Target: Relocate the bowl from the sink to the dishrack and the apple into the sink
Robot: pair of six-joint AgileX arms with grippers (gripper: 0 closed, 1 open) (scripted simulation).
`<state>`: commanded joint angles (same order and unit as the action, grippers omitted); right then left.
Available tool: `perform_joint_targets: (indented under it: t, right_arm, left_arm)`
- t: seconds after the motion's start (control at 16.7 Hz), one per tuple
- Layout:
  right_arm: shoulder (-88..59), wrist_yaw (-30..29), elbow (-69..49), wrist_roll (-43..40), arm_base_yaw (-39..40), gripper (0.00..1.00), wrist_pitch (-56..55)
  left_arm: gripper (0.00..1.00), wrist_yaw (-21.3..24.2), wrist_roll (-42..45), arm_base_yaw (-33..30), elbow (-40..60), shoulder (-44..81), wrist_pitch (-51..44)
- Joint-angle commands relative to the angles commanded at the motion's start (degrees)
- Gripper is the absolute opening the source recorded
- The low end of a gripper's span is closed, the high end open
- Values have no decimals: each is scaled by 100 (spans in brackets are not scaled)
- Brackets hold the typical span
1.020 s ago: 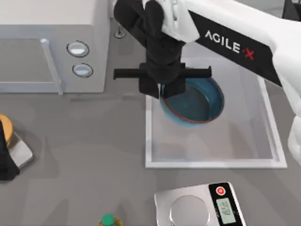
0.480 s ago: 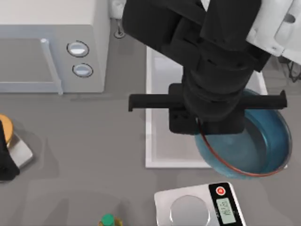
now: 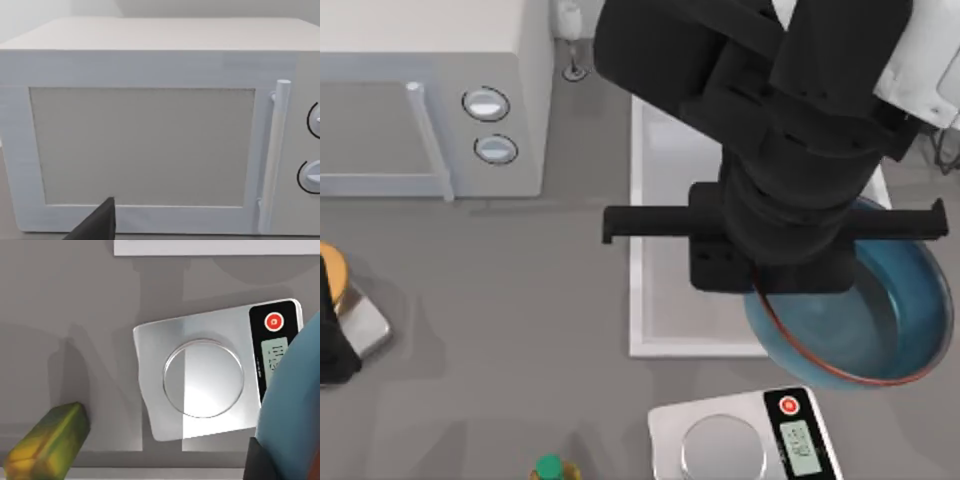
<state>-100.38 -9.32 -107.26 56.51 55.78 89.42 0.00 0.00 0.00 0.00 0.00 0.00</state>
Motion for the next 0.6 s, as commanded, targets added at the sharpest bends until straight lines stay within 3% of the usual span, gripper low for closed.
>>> perform_joint_targets:
  t: [0.24,0.6]
  right_arm:
    - [493,480,348,-585,-723,0,-854]
    - [1417,1669,1452,-2305,-3136,0,-3607]
  left_arm:
    - [100,0,0,0,0,0,0]
    - [100,0,0,0,0,0,0]
